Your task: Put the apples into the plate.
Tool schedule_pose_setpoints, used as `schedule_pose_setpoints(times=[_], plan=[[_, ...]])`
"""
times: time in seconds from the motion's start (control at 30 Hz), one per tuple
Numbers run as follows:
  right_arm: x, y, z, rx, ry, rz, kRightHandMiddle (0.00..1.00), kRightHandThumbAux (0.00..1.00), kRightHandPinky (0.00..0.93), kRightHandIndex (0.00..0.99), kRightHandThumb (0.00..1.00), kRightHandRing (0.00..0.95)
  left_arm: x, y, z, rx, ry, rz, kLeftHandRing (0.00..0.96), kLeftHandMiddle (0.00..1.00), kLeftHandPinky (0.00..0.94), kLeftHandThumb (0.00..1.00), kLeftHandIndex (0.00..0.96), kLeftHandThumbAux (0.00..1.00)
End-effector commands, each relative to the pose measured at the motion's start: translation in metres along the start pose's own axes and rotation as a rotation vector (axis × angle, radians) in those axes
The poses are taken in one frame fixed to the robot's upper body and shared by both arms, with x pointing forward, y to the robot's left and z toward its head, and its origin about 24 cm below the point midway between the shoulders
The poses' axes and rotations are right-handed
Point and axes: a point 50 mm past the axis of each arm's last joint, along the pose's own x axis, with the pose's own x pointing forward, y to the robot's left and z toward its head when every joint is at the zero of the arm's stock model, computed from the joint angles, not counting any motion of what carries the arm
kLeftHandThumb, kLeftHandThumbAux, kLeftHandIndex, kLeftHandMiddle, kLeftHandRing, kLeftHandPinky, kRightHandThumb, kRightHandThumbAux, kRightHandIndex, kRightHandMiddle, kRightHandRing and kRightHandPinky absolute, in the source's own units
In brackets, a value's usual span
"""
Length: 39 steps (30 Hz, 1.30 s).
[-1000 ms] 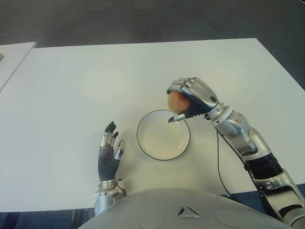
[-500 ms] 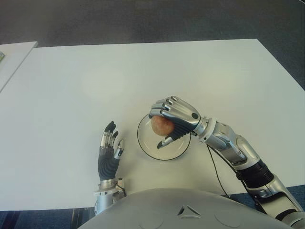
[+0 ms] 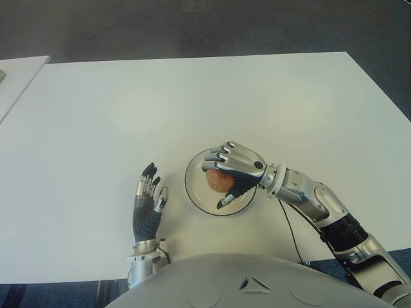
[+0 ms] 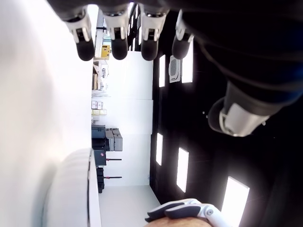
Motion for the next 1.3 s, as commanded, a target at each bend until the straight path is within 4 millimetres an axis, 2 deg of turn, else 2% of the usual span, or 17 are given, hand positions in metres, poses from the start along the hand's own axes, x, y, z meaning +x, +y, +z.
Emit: schedule_pose_setpoints(times=[0.03,0.57,1.2,1.3], plan=[[-0.002,0.004,-0.004,-0.004,0.002,0.04,0.859,0.692,0.867,0.837,0.735,0.859,-0.013,-0.005,-0.008,-0.029,0.101,0.051,0.013,0.042,0.053,0.093,0.044,0.519],[-0.003,0.013,-0.013,0.022,0.037,0.122,0.873,0.726,0.872,0.822,0.657,0.869,-0.012,-0.005,-0.006,-0.036,0.109,0.043,0.002,0.028,0.043,0.104,0.037,0.513],[-0.005,0.037,-0.018,0.072,0.071,0.131,0.879,0.734,0.881,0.827,0.638,0.877,-0.011,-0.007,-0.005,-0.036,0.104,0.048,0.0,0.026,0.041,0.108,0.042,0.519],[-0.004,0.038,-0.019,0.059,0.063,0.123,0.873,0.719,0.869,0.783,0.628,0.873,-0.012,-0.006,-0.005,-0.041,0.109,0.047,0.0,0.025,0.041,0.107,0.04,0.518]])
